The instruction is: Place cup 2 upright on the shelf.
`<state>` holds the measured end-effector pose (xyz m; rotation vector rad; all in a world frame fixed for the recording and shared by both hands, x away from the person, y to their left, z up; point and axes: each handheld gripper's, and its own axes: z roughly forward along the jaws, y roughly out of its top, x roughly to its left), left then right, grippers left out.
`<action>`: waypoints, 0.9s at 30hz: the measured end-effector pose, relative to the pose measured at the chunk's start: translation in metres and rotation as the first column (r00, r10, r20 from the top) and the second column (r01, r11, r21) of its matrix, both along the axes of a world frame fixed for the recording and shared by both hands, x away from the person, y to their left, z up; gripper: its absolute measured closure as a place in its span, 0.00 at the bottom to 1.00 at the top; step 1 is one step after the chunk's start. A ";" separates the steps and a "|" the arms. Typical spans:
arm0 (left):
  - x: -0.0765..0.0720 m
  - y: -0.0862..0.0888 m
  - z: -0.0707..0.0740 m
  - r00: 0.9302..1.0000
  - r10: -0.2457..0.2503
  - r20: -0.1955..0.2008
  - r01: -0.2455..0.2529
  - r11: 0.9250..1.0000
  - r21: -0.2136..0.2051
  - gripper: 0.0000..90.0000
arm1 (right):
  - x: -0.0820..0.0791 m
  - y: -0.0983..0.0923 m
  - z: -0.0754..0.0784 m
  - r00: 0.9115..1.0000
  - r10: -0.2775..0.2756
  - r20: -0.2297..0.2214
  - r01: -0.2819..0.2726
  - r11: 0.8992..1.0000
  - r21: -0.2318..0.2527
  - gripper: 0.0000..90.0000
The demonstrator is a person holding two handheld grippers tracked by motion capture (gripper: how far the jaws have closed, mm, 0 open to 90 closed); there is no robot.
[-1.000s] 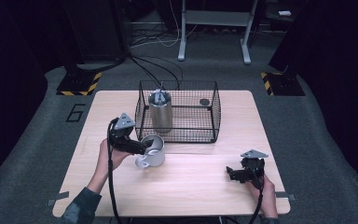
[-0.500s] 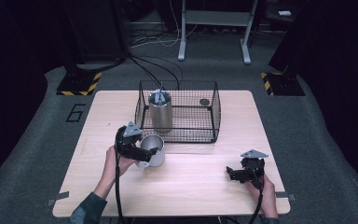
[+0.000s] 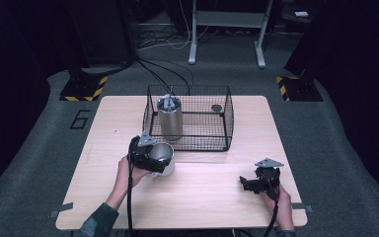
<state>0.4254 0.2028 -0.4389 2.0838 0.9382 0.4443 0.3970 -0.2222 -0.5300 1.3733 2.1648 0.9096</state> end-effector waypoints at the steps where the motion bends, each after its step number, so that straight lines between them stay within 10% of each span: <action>1: 0.000 0.000 0.000 1.000 0.004 0.001 -0.004 1.000 0.016 0.02 | 0.000 0.000 0.000 1.000 0.000 0.000 0.000 1.000 0.000 0.00; 27: 0.004 -0.013 -0.013 0.998 0.056 0.009 -0.057 0.997 0.057 0.06 | 0.000 0.000 0.000 1.000 0.000 0.000 0.000 1.000 -0.001 0.00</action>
